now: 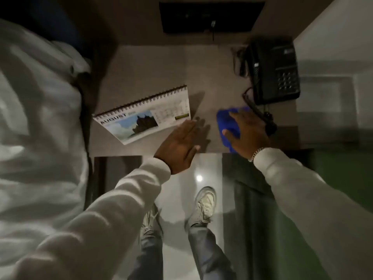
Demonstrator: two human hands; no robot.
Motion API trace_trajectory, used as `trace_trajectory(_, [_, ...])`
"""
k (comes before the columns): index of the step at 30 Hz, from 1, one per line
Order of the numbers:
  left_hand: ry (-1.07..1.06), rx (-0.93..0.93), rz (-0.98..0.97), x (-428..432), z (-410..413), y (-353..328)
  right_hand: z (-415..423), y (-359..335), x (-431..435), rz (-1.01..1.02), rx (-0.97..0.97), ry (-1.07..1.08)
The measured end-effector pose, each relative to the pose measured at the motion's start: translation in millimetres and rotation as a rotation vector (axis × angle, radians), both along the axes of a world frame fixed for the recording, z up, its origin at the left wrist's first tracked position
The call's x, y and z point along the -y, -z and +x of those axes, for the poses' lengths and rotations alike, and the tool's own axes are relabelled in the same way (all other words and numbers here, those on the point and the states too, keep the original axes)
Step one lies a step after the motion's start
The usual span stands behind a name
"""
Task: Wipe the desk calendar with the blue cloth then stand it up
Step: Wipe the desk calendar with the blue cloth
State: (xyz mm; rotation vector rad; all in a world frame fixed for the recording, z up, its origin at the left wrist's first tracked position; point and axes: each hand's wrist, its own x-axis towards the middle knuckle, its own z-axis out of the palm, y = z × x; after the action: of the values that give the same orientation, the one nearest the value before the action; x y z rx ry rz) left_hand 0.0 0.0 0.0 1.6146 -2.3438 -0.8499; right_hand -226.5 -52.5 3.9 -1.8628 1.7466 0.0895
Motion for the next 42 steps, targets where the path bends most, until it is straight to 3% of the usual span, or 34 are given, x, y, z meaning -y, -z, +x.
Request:
trace_trajectory(5, [0.207,0.081,-0.023,8.5,-0.2,69.2,9.0,58.3,-7.3,-0.12,-0.199,0.001])
trace_trajectory(9, [0.289,0.221,-0.135,20.2,1.9,95.0,13.4,79.8,-11.6,-0.19,-0.213,0.054])
trace_trajectory(16, [0.315,0.264,-0.205,21.3,4.2,110.7,19.7,86.1,-13.3,-0.289,-0.209,0.11])
trace_trajectory(21, [0.351,0.223,-0.1,16.6,8.9,88.1,21.0,77.1,-6.1,-0.086,-0.287,0.021])
trace_trajectory(26, [0.419,0.143,-0.049,-8.4,40.2,39.5,36.8,40.4,-28.9,-0.091,-0.065,0.172])
trace_trajectory(32, [0.466,0.226,-0.26,-15.3,93.5,-33.1,92.7,20.1,-73.5,-0.286,0.225,0.402])
trace_trajectory(39, [0.335,0.347,-0.353,44.8,154.4,-69.5,192.4,15.6,-87.9,-0.481,0.554,0.683])
trace_trajectory(42, [0.403,0.389,-0.344,75.7,158.0,-65.7,225.0,23.2,-83.2,-0.541,0.662,0.835])
